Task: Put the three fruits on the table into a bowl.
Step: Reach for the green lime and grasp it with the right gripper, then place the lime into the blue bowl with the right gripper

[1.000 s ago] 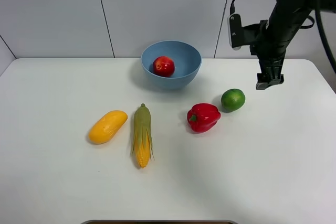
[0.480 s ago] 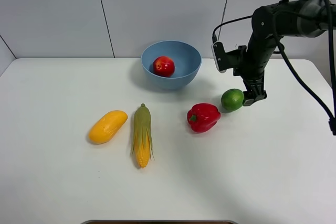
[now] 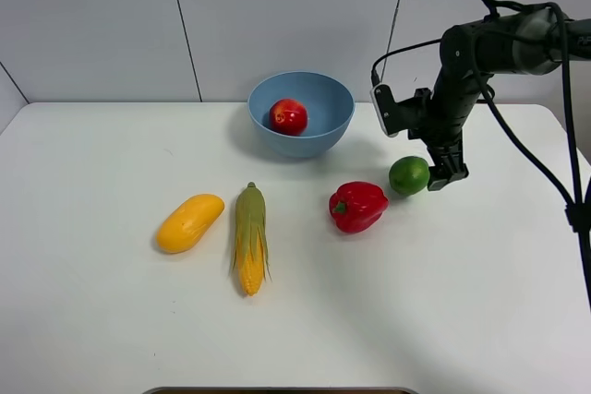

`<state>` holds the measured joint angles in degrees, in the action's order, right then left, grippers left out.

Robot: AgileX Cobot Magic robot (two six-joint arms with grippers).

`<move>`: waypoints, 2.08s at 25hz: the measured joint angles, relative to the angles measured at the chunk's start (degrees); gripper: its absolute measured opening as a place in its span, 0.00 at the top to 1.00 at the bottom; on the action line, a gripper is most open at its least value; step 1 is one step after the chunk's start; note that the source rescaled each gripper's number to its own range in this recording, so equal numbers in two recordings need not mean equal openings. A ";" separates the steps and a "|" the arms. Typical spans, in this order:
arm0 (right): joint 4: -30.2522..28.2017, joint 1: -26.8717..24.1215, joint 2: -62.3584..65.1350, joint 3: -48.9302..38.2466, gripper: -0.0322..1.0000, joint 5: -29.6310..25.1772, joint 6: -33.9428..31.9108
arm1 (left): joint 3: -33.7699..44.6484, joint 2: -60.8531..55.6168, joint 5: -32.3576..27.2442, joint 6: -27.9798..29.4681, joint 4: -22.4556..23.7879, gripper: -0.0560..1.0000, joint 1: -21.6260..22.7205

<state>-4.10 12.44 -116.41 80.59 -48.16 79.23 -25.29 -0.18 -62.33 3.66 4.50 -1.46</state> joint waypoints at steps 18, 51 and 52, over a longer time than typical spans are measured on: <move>2.96 0.00 -7.30 0.00 0.01 4.19 2.25 | 0.00 0.00 0.00 0.00 0.01 0.95 0.00; 0.39 0.00 -7.64 0.00 0.31 6.36 2.72 | 0.00 0.00 0.00 0.00 0.01 0.95 0.00; 0.39 0.00 -6.94 0.00 0.31 6.19 2.27 | 0.00 0.00 0.00 0.00 0.01 0.95 0.00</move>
<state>-3.71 12.44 -123.34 80.59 -41.97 81.49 -25.29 -0.18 -62.33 3.66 4.51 -1.46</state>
